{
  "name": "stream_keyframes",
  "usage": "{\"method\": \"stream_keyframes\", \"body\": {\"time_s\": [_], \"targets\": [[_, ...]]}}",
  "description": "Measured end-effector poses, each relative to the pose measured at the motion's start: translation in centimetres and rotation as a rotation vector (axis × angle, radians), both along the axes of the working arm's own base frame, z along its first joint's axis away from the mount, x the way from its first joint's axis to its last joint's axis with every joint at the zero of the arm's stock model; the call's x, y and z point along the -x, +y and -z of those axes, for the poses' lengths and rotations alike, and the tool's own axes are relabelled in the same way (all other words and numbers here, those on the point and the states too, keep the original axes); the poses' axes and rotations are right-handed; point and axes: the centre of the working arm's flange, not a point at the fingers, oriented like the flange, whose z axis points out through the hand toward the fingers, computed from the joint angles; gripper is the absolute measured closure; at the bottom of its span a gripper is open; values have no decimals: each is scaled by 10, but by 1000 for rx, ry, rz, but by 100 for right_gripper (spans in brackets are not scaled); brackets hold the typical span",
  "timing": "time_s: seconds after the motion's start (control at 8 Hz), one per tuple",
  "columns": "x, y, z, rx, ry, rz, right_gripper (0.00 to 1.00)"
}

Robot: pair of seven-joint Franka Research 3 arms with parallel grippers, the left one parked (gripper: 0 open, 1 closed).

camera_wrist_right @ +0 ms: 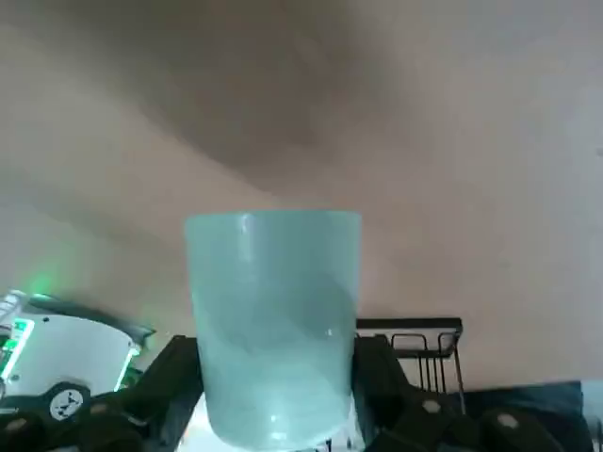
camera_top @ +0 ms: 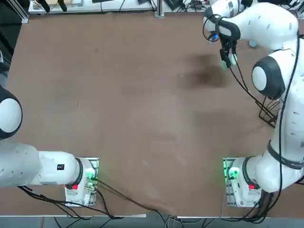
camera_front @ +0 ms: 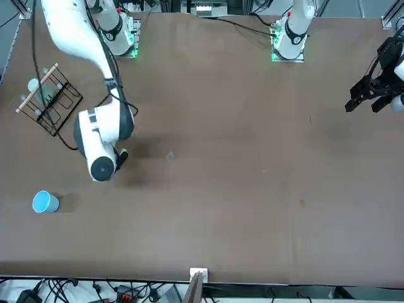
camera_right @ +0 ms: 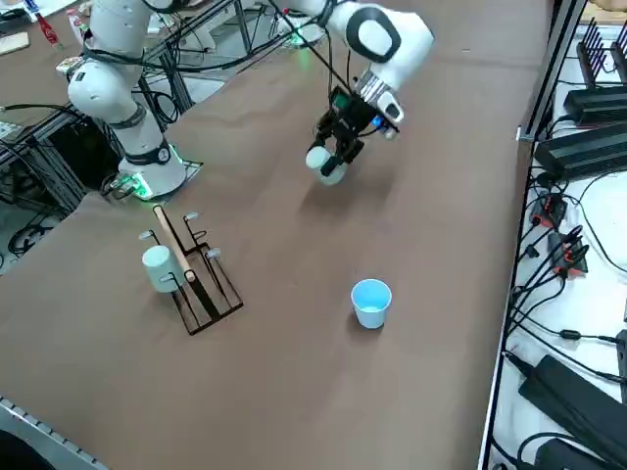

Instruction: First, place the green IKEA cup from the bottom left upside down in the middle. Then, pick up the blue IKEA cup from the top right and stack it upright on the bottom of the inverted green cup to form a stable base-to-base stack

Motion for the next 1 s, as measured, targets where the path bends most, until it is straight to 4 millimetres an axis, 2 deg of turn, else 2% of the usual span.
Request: {"method": "stream_keyframes", "body": {"time_s": [0.38, 0.62, 1.0], "targets": [[15, 11, 56, 127, 73, -39, 13], [20, 9, 73, 190, 75, -21, 13], [21, 1, 83, 239, 62, 20, 13]]}}
